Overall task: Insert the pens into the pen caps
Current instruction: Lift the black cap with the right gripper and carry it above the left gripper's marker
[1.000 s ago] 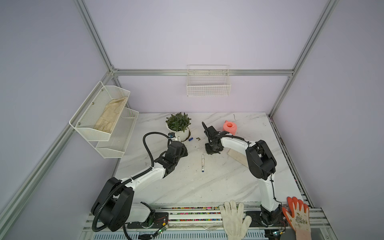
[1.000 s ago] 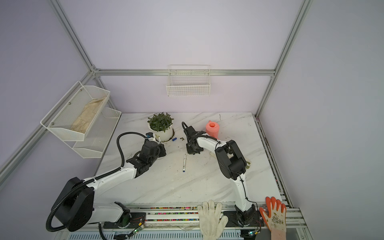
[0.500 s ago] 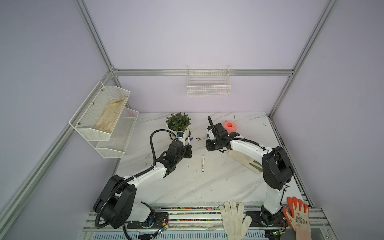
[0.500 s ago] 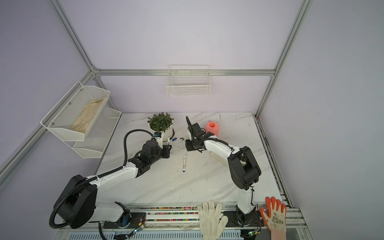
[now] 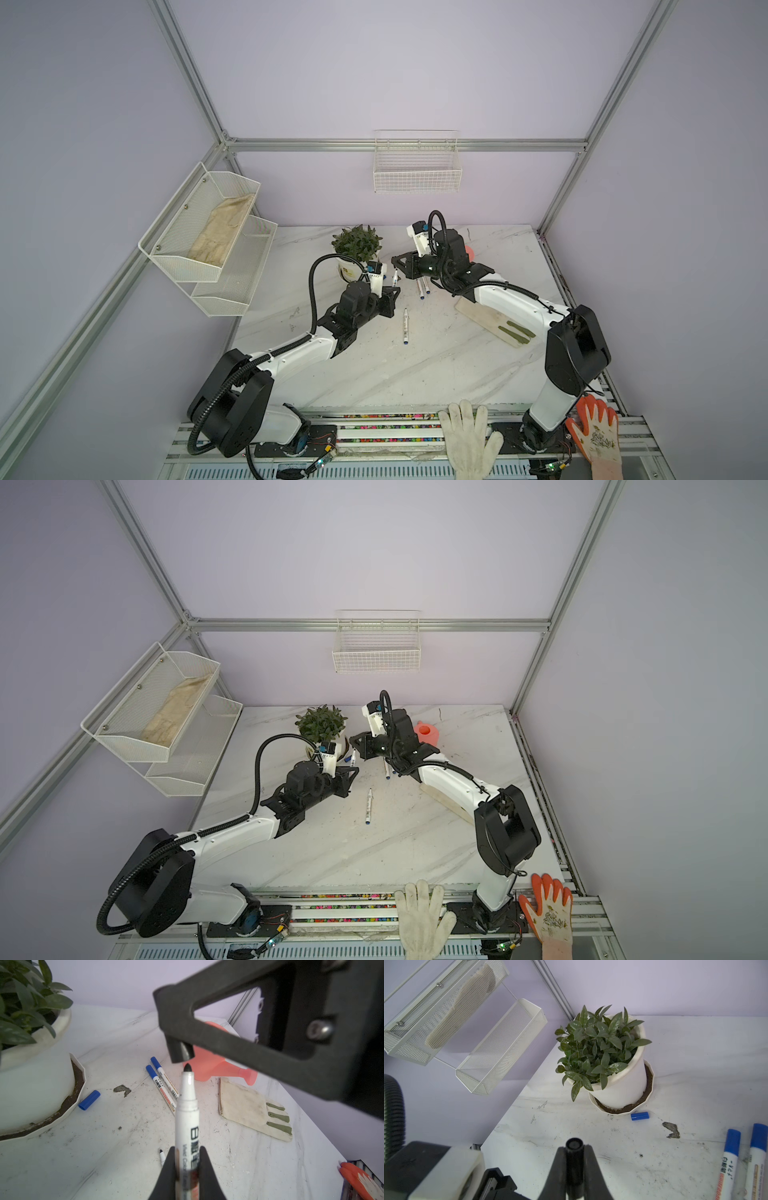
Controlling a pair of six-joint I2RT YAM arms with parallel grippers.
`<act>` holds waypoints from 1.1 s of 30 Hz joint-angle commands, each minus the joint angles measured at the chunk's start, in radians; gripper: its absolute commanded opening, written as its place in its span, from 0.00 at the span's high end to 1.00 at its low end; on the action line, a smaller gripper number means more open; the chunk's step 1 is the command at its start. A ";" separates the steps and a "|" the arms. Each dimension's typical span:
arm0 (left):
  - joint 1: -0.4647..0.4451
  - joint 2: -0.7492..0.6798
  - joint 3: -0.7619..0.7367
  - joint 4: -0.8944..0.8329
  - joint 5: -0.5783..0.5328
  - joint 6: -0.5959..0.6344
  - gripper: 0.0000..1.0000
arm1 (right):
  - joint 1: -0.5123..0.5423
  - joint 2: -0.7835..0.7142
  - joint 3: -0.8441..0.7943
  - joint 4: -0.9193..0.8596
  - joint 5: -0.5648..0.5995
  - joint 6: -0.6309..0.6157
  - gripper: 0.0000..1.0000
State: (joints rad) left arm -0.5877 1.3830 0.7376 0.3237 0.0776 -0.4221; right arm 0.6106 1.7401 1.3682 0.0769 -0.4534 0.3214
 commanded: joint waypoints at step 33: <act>0.012 0.011 -0.049 0.293 -0.051 -0.046 1.00 | -0.049 -0.057 -0.081 0.040 -0.228 0.051 1.00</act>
State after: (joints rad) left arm -0.5919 1.4063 0.7254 0.4343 0.0689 -0.4389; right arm 0.5758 1.7092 1.3106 0.1276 -0.5793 0.3584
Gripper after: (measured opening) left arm 0.128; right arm 0.135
